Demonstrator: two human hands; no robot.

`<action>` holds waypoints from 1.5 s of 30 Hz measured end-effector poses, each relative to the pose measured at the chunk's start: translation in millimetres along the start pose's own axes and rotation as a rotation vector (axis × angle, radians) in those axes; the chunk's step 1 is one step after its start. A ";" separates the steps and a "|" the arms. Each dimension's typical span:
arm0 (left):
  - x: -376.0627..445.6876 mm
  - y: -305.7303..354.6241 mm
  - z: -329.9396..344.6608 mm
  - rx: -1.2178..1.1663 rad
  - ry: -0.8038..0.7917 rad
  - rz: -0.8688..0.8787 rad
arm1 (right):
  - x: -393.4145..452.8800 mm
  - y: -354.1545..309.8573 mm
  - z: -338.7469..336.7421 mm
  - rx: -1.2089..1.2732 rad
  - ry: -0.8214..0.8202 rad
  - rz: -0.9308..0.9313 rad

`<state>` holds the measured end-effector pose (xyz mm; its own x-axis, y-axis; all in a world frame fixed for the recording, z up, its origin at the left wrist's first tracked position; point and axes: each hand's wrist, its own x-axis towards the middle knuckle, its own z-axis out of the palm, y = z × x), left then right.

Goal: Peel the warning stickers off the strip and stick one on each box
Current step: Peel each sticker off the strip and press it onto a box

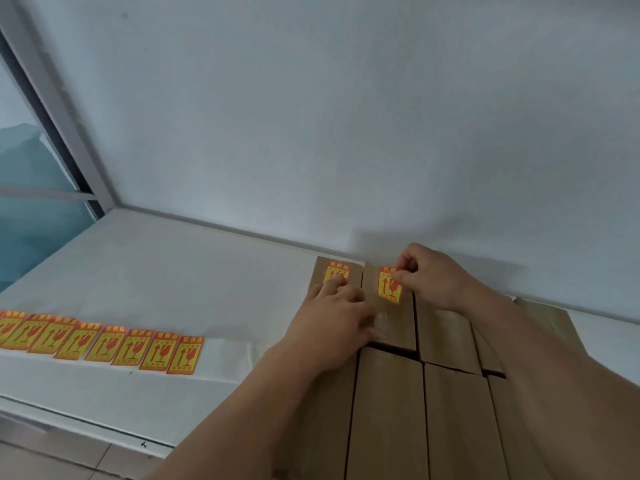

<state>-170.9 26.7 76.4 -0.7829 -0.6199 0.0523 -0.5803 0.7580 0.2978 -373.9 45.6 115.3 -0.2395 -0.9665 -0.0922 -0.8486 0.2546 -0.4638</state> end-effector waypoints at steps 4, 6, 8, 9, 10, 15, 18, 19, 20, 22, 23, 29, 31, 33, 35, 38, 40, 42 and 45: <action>-0.9 1.3 -0.5 -0.011 -0.013 -0.016 | 4.1 1.5 3.6 -0.001 -0.016 0.005; -0.8 1.9 -0.3 -0.017 -0.023 -0.022 | 6.4 1.8 5.5 -0.006 -0.028 0.008; -1.2 1.7 0.3 -0.022 -0.025 -0.027 | 7.9 2.7 7.7 -0.013 -0.036 0.014; -1.4 1.7 0.4 -0.021 -0.023 -0.026 | 8.4 3.5 8.9 -0.017 -0.039 0.018; -1.5 1.5 0.6 -0.020 -0.023 -0.024 | 8.6 4.1 9.8 -0.022 -0.041 0.020; -0.1 1.6 0.6 -0.025 -0.016 -0.024 | 11.9 6.8 11.6 -0.023 -0.036 0.024; -0.2 1.3 1.0 -0.020 -0.018 -0.026 | 12.8 7.0 13.4 -0.041 -0.041 0.026; -0.5 1.3 0.9 -0.022 -0.021 -0.028 | 13.4 7.1 14.2 -0.048 -0.043 0.024; -1.1 1.2 1.2 -0.023 -0.023 -0.030 | 13.3 6.7 14.5 -0.056 -0.046 0.022; -1.7 0.6 1.4 -0.024 -0.021 -0.030 | 14.2 5.6 13.7 -0.061 -0.053 0.025; -1.8 0.3 1.4 -0.025 -0.018 -0.030 | 15.1 5.4 13.0 -0.056 -0.059 0.029; -1.2 -0.1 0.3 -0.034 -0.011 -0.032 | 16.7 2.8 12.3 -0.085 -0.079 0.037; -1.2 -0.1 1.1 -0.039 -0.017 -0.036 | 16.5 2.4 13.4 -0.100 -0.074 0.045; -1.2 0.1 1.9 -0.037 -0.020 -0.036 | 15.8 2.2 14.6 -0.105 -0.071 0.053; -0.9 0.2 2.6 -0.031 -0.013 -0.036 | 14.8 1.6 16.1 -0.108 -0.055 0.060; -0.2 -0.2 3.3 -0.026 -0.003 -0.037 | 12.6 -1.3 18.9 -0.141 -0.019 0.052; -0.6 -0.2 3.3 -0.029 -0.003 -0.038 | 10.0 -2.5 20.5 -0.175 0.023 0.030; -1.3 -0.3 3.5 -0.030 -0.001 -0.039 | 4.2 -2.6 21.7 -0.184 0.074 0.005; -1.7 -0.1 3.8 -0.026 -0.002 -0.041 | -5.8 -0.6 25.9 -0.242 0.124 -0.048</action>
<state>-170.4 28.5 72.6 -0.7595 -0.6495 0.0373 -0.6054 0.7266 0.3247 -359.8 50.2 93.4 -0.2392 -0.9701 0.0406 -0.9450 0.2230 -0.2393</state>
